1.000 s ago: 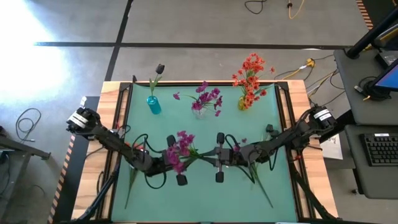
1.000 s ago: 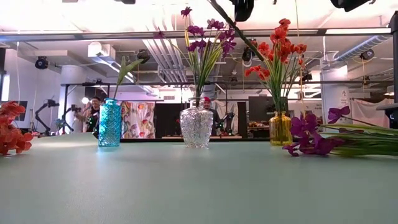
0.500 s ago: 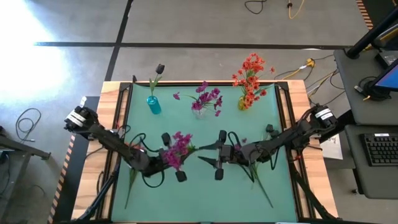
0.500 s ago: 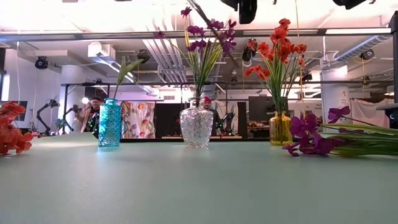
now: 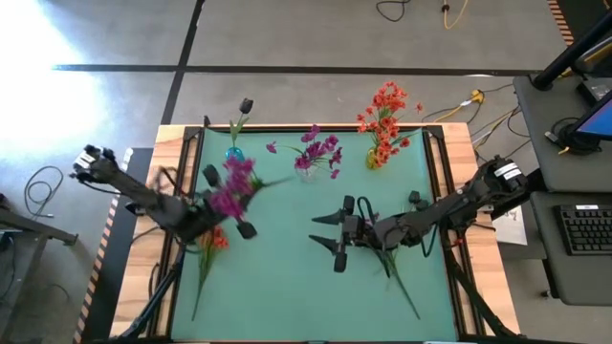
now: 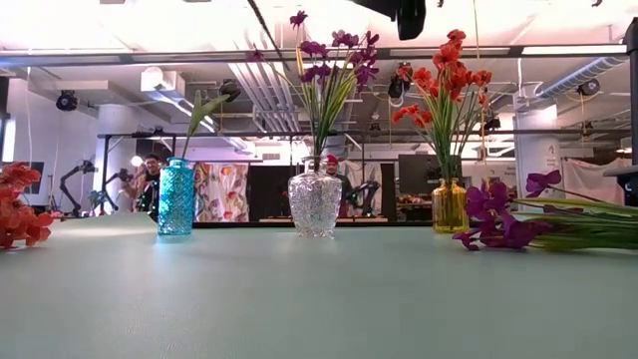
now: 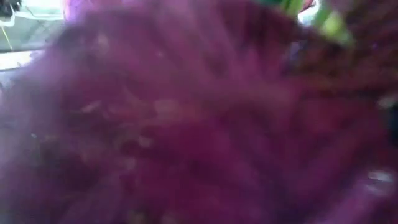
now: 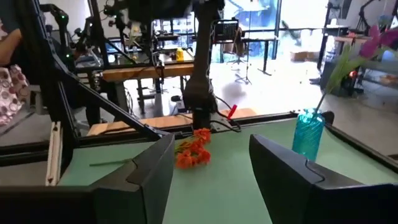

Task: Sort flowers into vase by color
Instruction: Put the top violet flowers into the transparent flower vase

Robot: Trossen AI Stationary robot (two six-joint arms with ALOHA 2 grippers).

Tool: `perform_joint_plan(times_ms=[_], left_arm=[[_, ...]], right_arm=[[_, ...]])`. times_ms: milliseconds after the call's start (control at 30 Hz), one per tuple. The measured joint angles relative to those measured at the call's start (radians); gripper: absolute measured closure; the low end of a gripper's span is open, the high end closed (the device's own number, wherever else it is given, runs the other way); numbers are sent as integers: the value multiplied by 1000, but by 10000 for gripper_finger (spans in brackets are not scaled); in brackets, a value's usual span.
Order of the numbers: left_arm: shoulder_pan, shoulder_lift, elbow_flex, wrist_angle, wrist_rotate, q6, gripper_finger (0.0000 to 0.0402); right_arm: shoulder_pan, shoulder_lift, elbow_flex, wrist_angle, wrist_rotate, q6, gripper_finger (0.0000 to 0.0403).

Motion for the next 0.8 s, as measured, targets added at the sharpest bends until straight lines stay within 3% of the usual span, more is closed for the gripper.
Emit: perform_joint_plan(times_ms=[100, 233, 500, 800], left_arm=[[26, -76, 51, -137, 20, 47, 398], [121, -143, 150, -274, 132, 80, 398], [503, -124, 298, -500, 542, 62, 398], [954, -19, 280, -564, 1112, -116, 398]], right_arm=[[0, 2, 0, -14, 0, 21, 202], [-2, 2, 0, -17, 0, 32, 202], [-13, 3, 0, -20, 1, 38, 202], [-15, 3, 0, -45, 1, 62, 202]])
